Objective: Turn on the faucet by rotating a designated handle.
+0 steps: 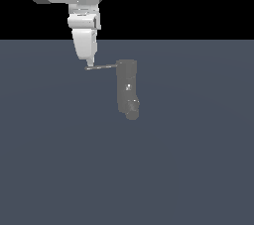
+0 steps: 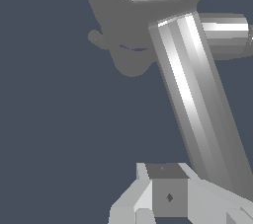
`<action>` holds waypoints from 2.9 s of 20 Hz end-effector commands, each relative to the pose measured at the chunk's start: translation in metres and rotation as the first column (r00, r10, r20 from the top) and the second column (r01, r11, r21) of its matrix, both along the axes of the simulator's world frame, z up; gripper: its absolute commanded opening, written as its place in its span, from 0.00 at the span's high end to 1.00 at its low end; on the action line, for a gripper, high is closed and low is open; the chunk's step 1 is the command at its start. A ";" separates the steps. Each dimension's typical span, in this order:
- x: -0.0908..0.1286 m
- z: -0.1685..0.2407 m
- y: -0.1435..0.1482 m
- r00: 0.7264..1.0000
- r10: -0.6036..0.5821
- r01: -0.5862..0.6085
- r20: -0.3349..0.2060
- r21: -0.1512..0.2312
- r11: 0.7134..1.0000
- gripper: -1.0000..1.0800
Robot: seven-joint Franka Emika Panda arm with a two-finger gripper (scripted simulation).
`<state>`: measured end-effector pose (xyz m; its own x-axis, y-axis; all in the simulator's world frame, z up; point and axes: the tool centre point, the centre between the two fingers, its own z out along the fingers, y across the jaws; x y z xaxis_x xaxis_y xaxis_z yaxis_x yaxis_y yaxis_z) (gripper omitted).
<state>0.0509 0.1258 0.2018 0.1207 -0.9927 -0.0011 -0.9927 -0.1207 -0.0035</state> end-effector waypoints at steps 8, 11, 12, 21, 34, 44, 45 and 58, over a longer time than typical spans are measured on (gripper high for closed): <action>-0.028 0.000 -0.005 1.000 -0.001 0.001 -0.003 -0.002 1.000 1.00; -0.037 0.000 -0.006 1.000 -0.001 0.001 -0.003 -0.002 1.000 1.00; -0.040 0.000 -0.006 1.000 -0.001 0.001 -0.003 -0.002 1.000 1.00; -0.051 0.000 -0.024 1.000 -0.004 0.004 -0.001 -0.001 1.000 1.00; -0.080 0.000 -0.058 1.000 -0.002 0.002 -0.002 -0.001 1.000 1.00; -0.102 0.000 -0.086 1.000 -0.001 0.001 -0.003 -0.001 1.000 1.00; -0.105 0.000 -0.089 1.000 0.000 0.000 -0.003 -0.001 1.000 1.00; -0.097 0.000 -0.147 1.000 0.004 -0.004 -0.002 -0.001 1.000 1.00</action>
<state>-0.0476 0.0001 0.2018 0.1459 -0.9893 -0.0027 -0.9893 -0.1459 0.0001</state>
